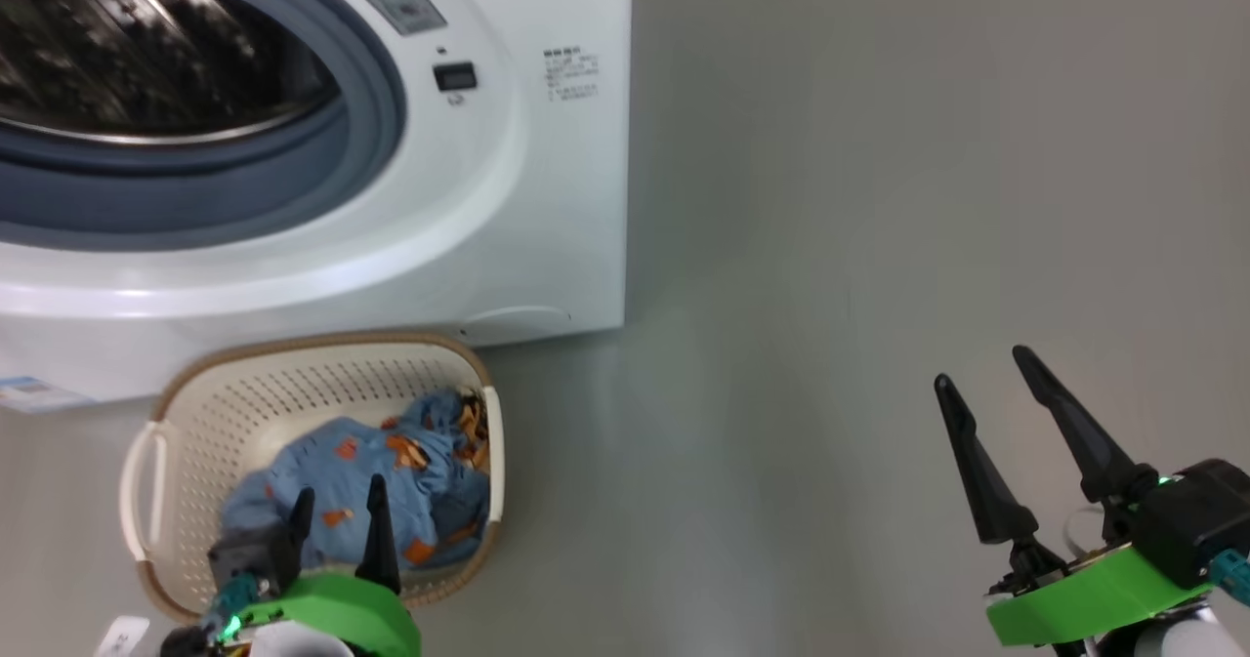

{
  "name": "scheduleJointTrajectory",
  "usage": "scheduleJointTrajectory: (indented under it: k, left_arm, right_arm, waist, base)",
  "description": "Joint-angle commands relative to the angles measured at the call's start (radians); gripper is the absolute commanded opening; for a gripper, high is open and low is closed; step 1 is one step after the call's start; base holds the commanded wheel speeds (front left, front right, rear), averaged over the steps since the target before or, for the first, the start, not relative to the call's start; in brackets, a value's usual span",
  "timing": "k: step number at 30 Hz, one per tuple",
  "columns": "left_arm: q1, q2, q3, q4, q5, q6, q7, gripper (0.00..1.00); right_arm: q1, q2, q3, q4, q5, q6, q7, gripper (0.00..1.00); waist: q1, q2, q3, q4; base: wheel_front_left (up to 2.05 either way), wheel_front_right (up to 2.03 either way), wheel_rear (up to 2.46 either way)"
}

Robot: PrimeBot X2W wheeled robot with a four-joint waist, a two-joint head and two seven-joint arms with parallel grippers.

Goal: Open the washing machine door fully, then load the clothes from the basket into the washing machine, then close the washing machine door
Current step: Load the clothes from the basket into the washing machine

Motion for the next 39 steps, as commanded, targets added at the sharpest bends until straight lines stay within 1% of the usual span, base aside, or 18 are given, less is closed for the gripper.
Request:
scheduleJointTrajectory:
  k: [1,10,14,17,18,21,27,32,39]
  left_arm:
    - [-0.056,0.013,0.029,0.042,-0.001,0.0,-0.007,1.0]
    - [-0.273,0.038,0.052,0.339,0.0,-0.026,-0.007,1.0]
    - [-0.36,0.057,0.052,0.448,0.004,-0.044,-0.007,1.0]
    - [-0.422,0.055,0.065,0.533,-0.021,-0.064,-0.004,1.0]
    - [-0.422,0.055,0.065,0.533,-0.021,-0.064,-0.004,1.0]
    - [-0.477,0.055,0.061,0.604,-0.026,-0.082,0.005,1.0]
    - [-0.562,0.058,0.057,0.713,-0.037,-0.093,0.045,1.0]
    - [-0.606,0.082,0.057,0.757,-0.041,-0.074,0.078,1.0]
    - [-0.646,0.105,0.055,0.779,-0.047,-0.05,0.105,1.0]
  right_arm:
    - [-0.026,-0.023,0.023,-0.027,0.016,0.002,-0.012,1.0]
    - [-0.082,-0.042,0.015,-0.024,0.033,0.002,-0.034,1.0]
    - [-0.105,-0.046,0.019,-0.023,0.039,0.002,-0.041,1.0]
    - [-0.117,-0.053,0.022,-0.021,0.042,0.002,-0.044,1.0]
    - [-0.117,-0.053,0.022,-0.021,0.042,0.002,-0.044,1.0]
    - [-0.126,-0.06,0.02,-0.019,0.047,0.002,-0.046,1.0]
    - [-0.144,-0.064,0.03,-0.024,0.048,0.002,-0.047,1.0]
    - [-0.155,-0.065,0.036,-0.037,0.046,0.002,-0.047,1.0]
    - [-0.16,-0.071,0.029,-0.047,0.047,0.002,-0.047,1.0]
  waist:
    - [0.0,0.0,0.116,-0.043]
    - [0.0,0.0,0.259,-0.098]
    - [0.0,0.0,0.31,-0.116]
    - [0.0,0.0,0.338,-0.126]
    - [0.0,0.0,0.338,-0.126]
    - [0.0,0.0,0.359,-0.13]
    - [0.0,0.0,0.39,-0.138]
    - [0.0,0.0,0.42,-0.151]
    - [0.0,0.0,0.461,-0.166]
  base:
    - [0.0,0.0,0.0]
    - [0.0,0.0,0.0]
    - [0.0,0.0,0.0]
    - [0.0,0.0,0.0]
    - [0.0,0.0,0.0]
    - [0.0,0.0,0.0]
    - [0.0,0.0,0.0]
    - [0.0,0.0,0.0]
    - [0.0,0.0,0.0]
